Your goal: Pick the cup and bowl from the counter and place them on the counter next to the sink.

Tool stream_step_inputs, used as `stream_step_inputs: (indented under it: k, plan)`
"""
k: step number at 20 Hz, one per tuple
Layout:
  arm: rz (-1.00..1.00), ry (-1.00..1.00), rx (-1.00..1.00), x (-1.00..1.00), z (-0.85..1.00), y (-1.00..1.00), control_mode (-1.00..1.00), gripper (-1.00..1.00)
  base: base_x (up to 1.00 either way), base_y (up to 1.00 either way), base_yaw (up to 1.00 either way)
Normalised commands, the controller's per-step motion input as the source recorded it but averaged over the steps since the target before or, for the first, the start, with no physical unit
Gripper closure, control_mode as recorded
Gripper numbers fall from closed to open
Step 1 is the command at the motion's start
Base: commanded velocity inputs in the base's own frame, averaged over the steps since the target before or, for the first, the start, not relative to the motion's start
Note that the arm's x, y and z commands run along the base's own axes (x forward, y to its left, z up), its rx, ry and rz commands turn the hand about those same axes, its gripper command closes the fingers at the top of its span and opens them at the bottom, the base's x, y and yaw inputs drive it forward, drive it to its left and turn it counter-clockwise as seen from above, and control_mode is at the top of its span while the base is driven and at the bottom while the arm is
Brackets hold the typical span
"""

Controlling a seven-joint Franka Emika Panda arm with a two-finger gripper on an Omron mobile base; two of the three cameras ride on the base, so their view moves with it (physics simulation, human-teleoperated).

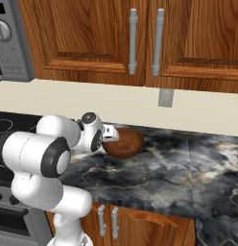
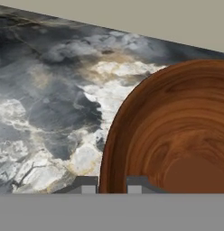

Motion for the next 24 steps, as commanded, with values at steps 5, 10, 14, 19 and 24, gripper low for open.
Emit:
stream_step_inputs:
  k: [5,10,14,19,24]
  plan:
    - [0.0,0.0,0.0,-0.06,0.02,0.0,-1.0,1.0,0.0,0.0,0.0]
    - [0.0,0.0,0.0,-0.26,0.14,0.0,-1.0,1.0,0.0,0.0,0.0]
    - [0.0,0.01,-0.03,-0.36,0.26,0.0,-1.0,1.0,0.0,0.0,0.0]
    - [0.0,0.02,-0.07,-0.28,0.28,0.0,-1.0,1.0,0.0,0.0,0.0]
    - [0.0,0.0,-0.09,-0.2,0.08,0.0,-1.0,1.0,0.0,0.0,0.0]
